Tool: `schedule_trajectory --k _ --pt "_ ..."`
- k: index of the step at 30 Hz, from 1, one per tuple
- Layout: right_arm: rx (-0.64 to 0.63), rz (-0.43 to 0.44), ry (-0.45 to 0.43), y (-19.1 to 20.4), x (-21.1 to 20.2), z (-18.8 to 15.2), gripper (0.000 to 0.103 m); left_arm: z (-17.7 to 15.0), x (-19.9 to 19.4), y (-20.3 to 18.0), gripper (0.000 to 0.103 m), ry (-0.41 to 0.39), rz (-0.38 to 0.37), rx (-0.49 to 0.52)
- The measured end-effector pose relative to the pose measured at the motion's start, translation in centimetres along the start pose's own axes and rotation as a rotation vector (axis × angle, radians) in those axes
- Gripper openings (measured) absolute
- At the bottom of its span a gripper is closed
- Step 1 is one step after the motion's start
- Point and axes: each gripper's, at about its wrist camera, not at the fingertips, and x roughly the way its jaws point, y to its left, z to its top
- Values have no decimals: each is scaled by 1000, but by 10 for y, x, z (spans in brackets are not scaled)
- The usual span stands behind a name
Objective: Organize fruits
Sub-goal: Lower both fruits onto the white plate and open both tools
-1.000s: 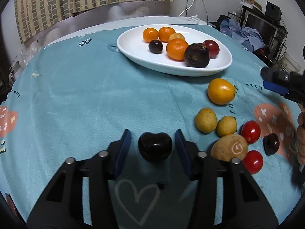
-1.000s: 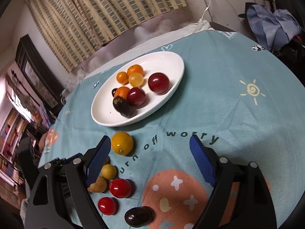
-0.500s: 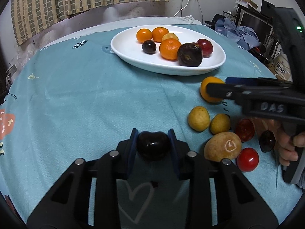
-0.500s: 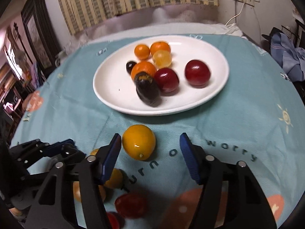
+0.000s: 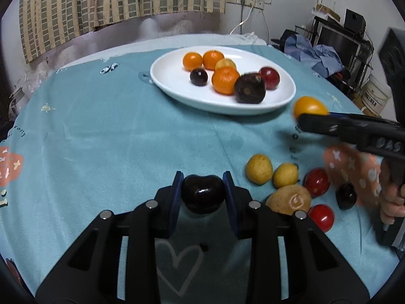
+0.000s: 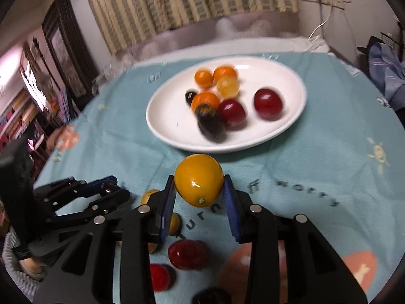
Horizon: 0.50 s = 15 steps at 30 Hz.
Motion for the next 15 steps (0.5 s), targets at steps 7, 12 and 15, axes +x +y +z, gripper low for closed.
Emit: schedule_trajectory --k 7,12,15 --pt "87 -52 -132 -35 -30 45 37 63 -14 -4 32 -104 -10 -19" --pt "84 -70 -138 -38 -3 90 37 104 13 -4 32 -121 11 -29" --pt "102 -66 -117 -42 31 106 37 114 40 1 32 -87 11 -53"
